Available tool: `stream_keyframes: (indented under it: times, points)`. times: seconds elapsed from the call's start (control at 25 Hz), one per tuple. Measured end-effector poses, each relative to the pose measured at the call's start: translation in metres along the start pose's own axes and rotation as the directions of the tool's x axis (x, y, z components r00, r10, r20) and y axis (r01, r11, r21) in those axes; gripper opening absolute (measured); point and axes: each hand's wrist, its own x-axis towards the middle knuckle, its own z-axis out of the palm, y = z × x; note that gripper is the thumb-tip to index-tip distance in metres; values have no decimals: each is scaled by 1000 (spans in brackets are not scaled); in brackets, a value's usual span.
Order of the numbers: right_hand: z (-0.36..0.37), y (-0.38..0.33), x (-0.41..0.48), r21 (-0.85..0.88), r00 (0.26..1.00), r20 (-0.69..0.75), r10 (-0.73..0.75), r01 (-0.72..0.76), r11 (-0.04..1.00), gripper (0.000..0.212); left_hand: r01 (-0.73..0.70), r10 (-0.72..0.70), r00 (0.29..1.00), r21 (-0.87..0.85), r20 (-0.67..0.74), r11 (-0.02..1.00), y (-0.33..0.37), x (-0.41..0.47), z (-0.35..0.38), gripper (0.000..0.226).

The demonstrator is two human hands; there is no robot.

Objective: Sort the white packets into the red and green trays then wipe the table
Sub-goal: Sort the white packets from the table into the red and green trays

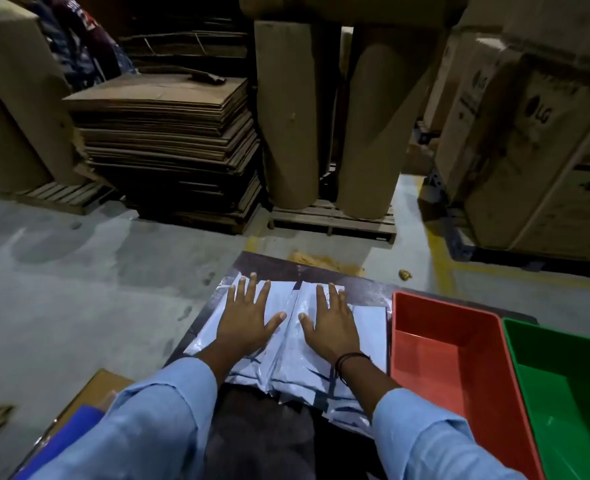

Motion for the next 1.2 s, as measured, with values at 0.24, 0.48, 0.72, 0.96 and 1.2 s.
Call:
stream_keyframes:
  times: [0.24, 0.48, 0.72, 0.96, 1.2]
  points:
    - [19, -17, 4, -50, 995, 19, 100, -99, 994, 76, 13, -7, 992, -51, 126, 999, -15, 11, 22, 86]
    - [39, -26, 4, -123, 977, 52, 209, -201, 972, 80, 13, 15, 981, -146, 192, 989, -15, 21, 41, 91]
    - [60, -27, 2, -126, 952, 94, 291, -279, 952, 78, -11, 50, 986, -231, 161, 973, -15, 15, 55, 107]
    - [70, -30, 1, -134, 948, 54, 314, -304, 943, 79, 2, 25, 978, -132, 208, 991, -15, 16, 57, 70]
    - [74, -32, 3, -192, 948, 27, 318, -307, 932, 74, 22, 6, 974, -118, 228, 993, -9, 20, 51, 69]
